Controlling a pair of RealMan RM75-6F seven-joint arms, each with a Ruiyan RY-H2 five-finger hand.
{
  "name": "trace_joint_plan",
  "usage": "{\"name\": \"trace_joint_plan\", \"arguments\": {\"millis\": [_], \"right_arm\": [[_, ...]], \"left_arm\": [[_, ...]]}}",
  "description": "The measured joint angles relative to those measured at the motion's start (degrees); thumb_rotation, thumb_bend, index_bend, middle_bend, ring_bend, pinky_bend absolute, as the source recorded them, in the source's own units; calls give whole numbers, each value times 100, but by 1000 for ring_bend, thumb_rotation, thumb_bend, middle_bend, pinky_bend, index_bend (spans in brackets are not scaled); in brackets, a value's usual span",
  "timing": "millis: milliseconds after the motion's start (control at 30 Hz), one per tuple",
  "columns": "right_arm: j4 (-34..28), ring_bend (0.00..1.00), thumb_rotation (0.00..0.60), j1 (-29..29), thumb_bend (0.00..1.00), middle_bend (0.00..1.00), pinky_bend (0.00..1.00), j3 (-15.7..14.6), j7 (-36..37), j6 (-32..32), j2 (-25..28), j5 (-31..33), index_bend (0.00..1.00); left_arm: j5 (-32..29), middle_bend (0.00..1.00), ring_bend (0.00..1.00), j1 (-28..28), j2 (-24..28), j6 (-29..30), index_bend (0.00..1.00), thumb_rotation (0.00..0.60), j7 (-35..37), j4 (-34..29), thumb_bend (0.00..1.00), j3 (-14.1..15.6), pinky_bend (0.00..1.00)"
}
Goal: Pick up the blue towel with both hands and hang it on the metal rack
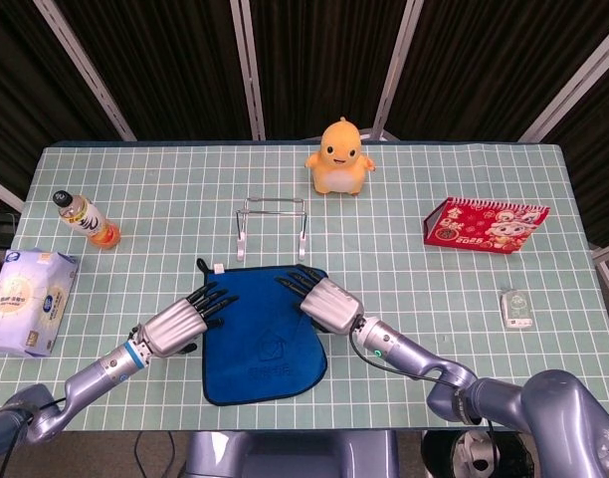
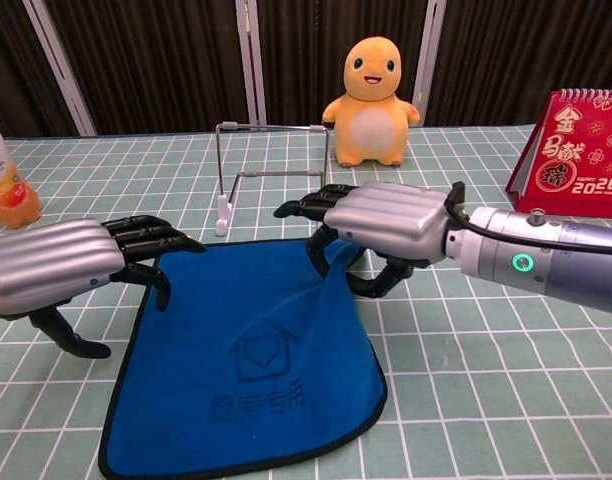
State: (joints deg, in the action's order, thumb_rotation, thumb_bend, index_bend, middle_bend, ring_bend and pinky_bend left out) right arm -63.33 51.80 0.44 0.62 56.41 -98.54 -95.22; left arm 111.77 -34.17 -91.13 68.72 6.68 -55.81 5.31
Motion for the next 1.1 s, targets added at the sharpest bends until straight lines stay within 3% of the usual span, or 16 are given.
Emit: {"name": "trace_joint_plan", "arguments": {"millis": [400, 1100], "right_arm": [[-35, 0, 600, -43, 578, 20, 0, -25, -56, -22, -2, 23, 658], [-224, 0, 600, -93, 578, 27, 0, -34, -170, 8, 114, 12, 658]], "left_arm": [[-247, 0, 0, 28, -419, 184, 401, 600, 267, 741, 29, 154, 0], [-527, 0, 0, -241, -743, 6, 401, 600, 146, 846, 63, 254, 0]]}}
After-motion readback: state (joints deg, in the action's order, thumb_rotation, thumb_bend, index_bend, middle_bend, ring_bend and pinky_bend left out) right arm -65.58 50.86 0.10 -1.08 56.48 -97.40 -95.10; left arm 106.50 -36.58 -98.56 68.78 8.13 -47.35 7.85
